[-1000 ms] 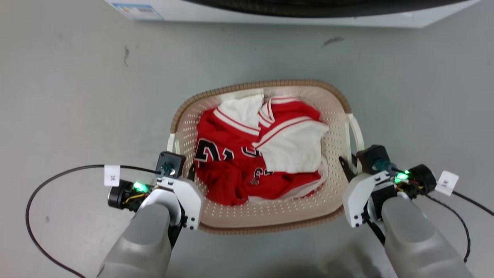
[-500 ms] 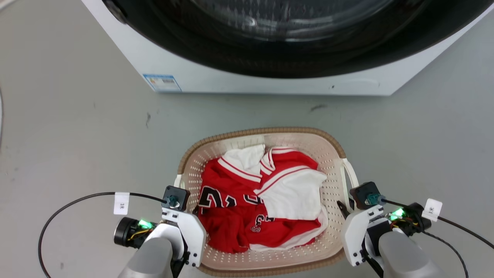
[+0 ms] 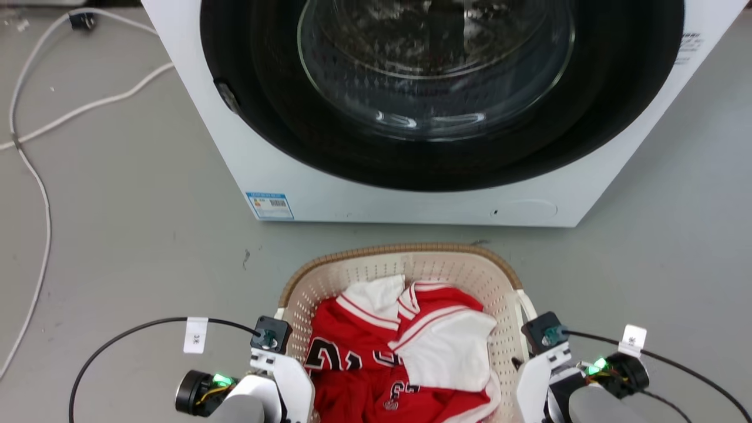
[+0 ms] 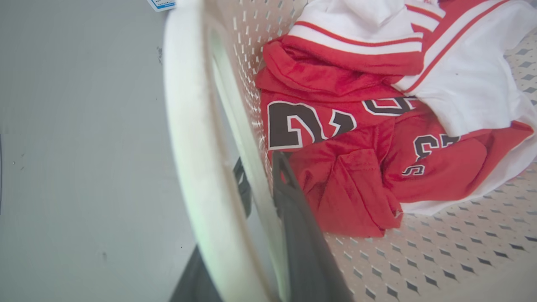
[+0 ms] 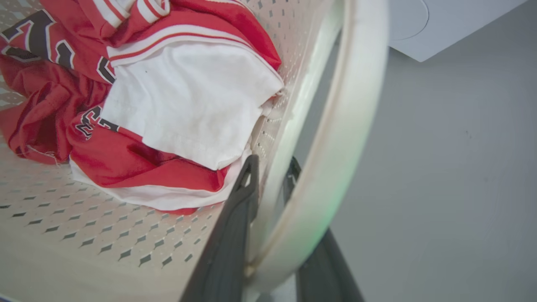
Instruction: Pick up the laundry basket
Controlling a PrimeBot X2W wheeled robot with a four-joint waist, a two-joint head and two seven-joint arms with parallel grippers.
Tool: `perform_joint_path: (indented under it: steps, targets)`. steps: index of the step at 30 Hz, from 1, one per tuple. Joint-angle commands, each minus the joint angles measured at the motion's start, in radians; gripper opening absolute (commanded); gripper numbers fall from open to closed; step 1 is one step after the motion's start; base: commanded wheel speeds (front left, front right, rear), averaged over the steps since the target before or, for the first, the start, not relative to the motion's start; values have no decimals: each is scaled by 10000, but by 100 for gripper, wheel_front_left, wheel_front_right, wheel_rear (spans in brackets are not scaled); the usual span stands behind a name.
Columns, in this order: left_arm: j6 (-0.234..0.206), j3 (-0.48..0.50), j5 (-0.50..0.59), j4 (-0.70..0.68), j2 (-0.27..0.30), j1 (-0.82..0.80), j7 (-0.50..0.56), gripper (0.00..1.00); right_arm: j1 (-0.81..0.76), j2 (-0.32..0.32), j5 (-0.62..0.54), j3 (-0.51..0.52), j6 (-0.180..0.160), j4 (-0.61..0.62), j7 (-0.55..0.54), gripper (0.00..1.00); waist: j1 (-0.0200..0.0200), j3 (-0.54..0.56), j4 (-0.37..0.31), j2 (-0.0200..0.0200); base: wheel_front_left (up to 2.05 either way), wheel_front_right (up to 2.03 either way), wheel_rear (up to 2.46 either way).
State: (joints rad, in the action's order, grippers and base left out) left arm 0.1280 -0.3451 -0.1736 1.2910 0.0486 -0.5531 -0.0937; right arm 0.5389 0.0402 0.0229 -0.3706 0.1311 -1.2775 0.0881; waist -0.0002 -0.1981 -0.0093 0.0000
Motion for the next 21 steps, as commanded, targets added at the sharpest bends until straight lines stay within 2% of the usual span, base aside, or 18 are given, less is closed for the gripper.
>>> perform_joint_path:
  steps: [1, 15, 21]
  targets:
    - [27, -108, 1, -49, 111, 74, -3, 0, -253, 181, 42, -197, -5, -99, -150, 0, 2, 334, -2, 0, 0, 0, 0]
    - [30, -1346, -1154, -148, 38, 709, 1142, 0, -878, 146, 1556, -1486, -2, -103, -1244, 0, 2, 1708, 30, 0, 0, 0, 0]
    - [32, -1840, -1642, -270, 24, 812, 1475, 0, -972, 154, 2054, -1889, -1, -99, -1516, 0, 2, 1962, 105, 0, 0, 0, 0]
